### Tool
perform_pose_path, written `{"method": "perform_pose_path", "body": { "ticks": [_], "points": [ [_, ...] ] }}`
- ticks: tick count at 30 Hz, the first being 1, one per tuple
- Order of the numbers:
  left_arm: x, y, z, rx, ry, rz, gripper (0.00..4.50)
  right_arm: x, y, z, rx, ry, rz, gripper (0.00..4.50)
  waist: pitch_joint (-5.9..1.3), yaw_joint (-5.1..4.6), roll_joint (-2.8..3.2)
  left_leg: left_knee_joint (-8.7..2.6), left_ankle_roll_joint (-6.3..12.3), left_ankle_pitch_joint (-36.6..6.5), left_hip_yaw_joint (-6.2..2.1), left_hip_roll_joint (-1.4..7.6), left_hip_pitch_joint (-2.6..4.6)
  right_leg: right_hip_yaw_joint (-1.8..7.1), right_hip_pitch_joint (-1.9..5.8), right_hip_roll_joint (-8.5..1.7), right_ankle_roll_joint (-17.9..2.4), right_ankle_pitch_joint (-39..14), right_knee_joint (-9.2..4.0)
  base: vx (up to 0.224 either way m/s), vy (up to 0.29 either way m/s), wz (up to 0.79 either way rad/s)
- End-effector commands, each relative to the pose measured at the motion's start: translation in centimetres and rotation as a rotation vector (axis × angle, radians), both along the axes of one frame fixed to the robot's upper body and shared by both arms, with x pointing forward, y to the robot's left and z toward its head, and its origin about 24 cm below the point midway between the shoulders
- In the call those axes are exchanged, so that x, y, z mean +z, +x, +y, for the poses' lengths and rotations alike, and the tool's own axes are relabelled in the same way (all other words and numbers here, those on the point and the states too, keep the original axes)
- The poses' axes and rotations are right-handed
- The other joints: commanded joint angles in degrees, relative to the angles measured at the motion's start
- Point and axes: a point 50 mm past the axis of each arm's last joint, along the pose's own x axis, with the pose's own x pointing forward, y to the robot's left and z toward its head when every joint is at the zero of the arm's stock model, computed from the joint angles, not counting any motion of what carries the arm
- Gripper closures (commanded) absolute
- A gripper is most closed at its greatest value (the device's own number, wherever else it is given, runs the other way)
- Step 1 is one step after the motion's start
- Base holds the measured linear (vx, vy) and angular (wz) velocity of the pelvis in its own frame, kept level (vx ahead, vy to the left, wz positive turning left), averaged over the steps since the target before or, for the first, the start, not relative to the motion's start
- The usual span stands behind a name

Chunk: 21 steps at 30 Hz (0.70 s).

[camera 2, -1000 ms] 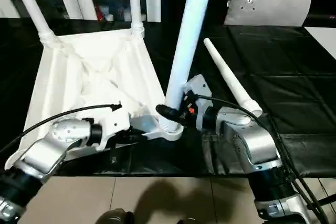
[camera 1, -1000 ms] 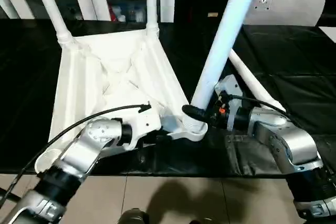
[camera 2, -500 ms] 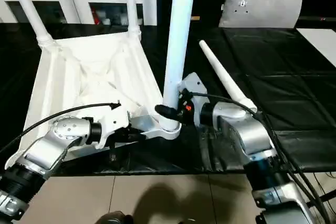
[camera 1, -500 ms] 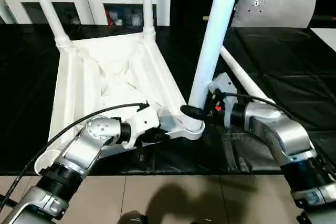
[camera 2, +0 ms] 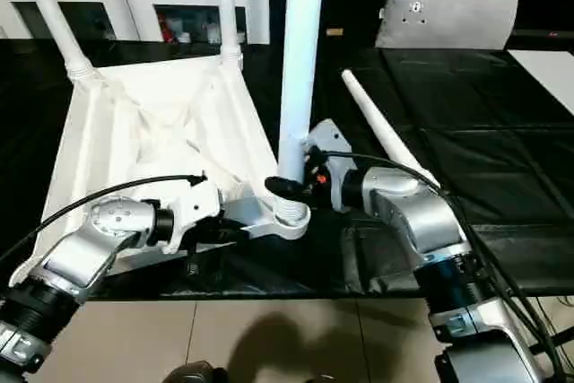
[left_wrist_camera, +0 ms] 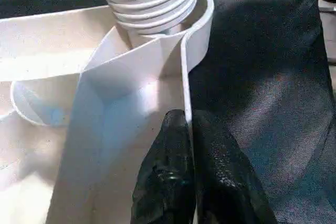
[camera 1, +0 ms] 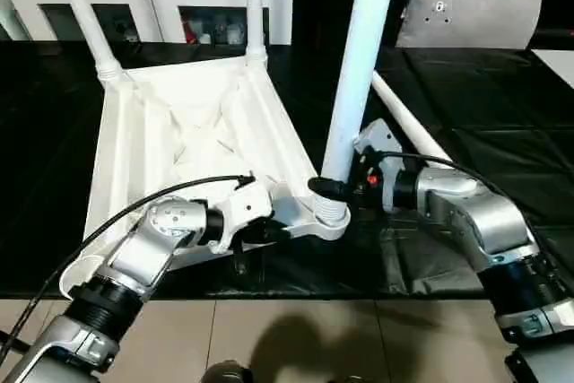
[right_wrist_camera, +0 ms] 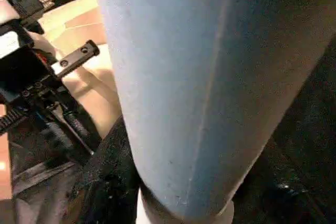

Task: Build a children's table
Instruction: Insert table leg to table base

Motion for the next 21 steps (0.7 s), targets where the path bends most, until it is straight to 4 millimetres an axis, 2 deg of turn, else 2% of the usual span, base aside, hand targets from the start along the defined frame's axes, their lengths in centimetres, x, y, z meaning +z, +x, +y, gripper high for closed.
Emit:
{"method": "perform_pose_path", "body": {
  "ticks": [1, 12, 21],
  "points": [
    [0.63, 0.55, 0.28, 0.013, -0.03, -0.032, 4.5, -0.75, -0.24, -0.43, 0.003, -0.013, 0.059, 2.61, -3.75, 0.04, -0.77, -3.93, 1.36, -12.35, -1.77, 4.33, 0.92, 3.79, 1.77, -7.06, -6.66, -23.53, -5.74, 0.0, 0.0, 0.0],
    [0.48, 0.53, 0.43, 0.013, -0.022, -0.031, 4.5, -0.04, -0.11, -0.83, 0.022, -0.016, 0.064, 2.61, -3.78, 0.12, -0.86, -3.93, 1.39, -12.43, -1.76, 4.39, 0.93, 3.74, 1.72, -7.06, -6.57, -24.02, -5.76, 0.0, 0.0, 0.0],
    [0.4, 0.52, 0.42, 0.013, -0.022, -0.03, 4.5, -0.19, 0.02, -0.98, 0.022, -0.028, 0.074, 2.61, -3.75, 0.14, -0.96, -3.94, 1.49, -12.32, -1.75, 4.38, 0.9, 3.7, 1.68, -7.07, -6.46, -24.47, -5.8, 0.0, 0.0, 0.0]
  ]
}}
